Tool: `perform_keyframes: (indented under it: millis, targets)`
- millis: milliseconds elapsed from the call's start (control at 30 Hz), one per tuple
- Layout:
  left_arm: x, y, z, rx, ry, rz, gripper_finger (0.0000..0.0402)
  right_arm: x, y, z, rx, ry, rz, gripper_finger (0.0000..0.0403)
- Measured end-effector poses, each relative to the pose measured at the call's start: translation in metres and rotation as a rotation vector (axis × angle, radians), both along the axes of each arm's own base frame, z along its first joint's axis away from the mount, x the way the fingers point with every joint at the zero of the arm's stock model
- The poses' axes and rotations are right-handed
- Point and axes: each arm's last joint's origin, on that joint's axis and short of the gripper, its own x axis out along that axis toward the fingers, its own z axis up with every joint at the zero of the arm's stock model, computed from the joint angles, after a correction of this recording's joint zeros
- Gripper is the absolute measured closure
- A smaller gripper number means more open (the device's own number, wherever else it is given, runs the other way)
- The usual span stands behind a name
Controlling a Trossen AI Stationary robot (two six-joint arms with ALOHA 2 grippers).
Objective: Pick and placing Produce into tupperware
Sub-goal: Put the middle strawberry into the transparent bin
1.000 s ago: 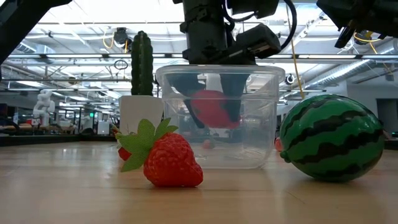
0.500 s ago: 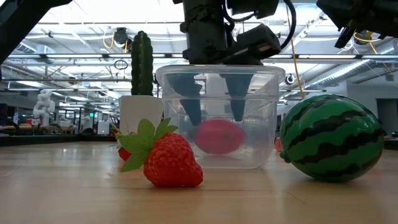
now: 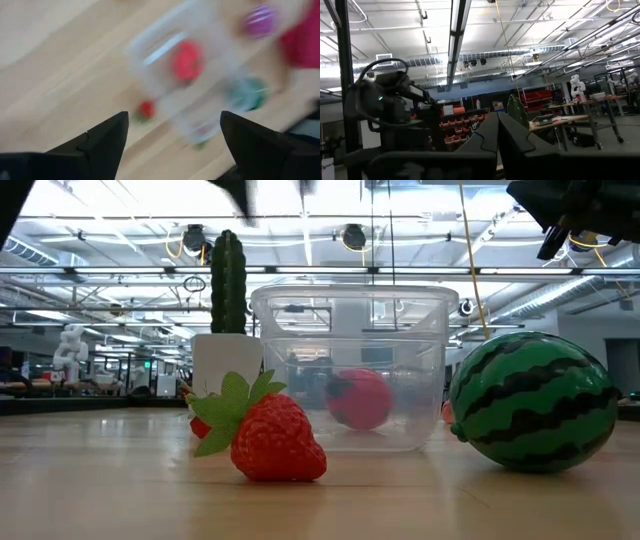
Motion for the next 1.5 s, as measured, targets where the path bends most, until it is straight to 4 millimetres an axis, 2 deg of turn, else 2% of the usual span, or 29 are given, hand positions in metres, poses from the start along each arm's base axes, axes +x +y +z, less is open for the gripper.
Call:
perform_keyframes:
  millis: [100, 233, 400, 567, 667, 867, 1033, 1233, 1400, 1500]
  targets:
    - [-0.013, -0.015, -0.005, 0.031, 0.067, 0.032, 0.0079, 0.000, 0.000, 0.000, 0.000, -0.006, 0.000, 0.0403]
    - [-0.022, -0.040, -0.018, 0.085, 0.084, -0.154, 0.0079, 0.000, 0.000, 0.001, 0.000, -0.008, 0.001, 0.0403]
    - [-0.037, -0.070, -0.048, 0.151, 0.188, -0.399, 0.0076, -0.001, 0.000, 0.002, 0.002, -0.020, 0.000, 0.0403]
    - [-0.039, -0.090, -0.069, 0.187, 0.130, -0.578, 0.0080, -0.002, 0.000, 0.003, 0.016, -0.042, 0.008, 0.0403]
    - [-0.032, -0.092, -0.086, 0.186, 0.075, -0.691, 0.0079, -0.003, 0.000, 0.005, 0.052, -0.079, 0.029, 0.0403]
    - [-0.039, -0.084, -0.128, 0.193, 0.160, -0.841, 0.0078, -0.003, 0.000, 0.005, 0.138, -0.113, 0.082, 0.0403]
    - [-0.047, -0.079, -0.147, 0.234, 0.194, -0.893, 0.0078, -0.003, 0.000, 0.005, 0.209, -0.137, 0.131, 0.0403]
    - [-0.041, -0.082, -0.149, 0.265, 0.124, -0.915, 0.0078, -0.003, 0.000, 0.005, 0.245, -0.149, 0.154, 0.0403]
    - [-0.033, -0.081, -0.145, 0.291, 0.033, -0.830, 0.0081, -0.003, 0.000, 0.005, 0.245, -0.149, 0.155, 0.0403]
    - [-0.026, -0.081, -0.143, 0.295, -0.035, -0.839, 0.0082, -0.003, 0.000, 0.005, 0.261, -0.155, 0.166, 0.0403]
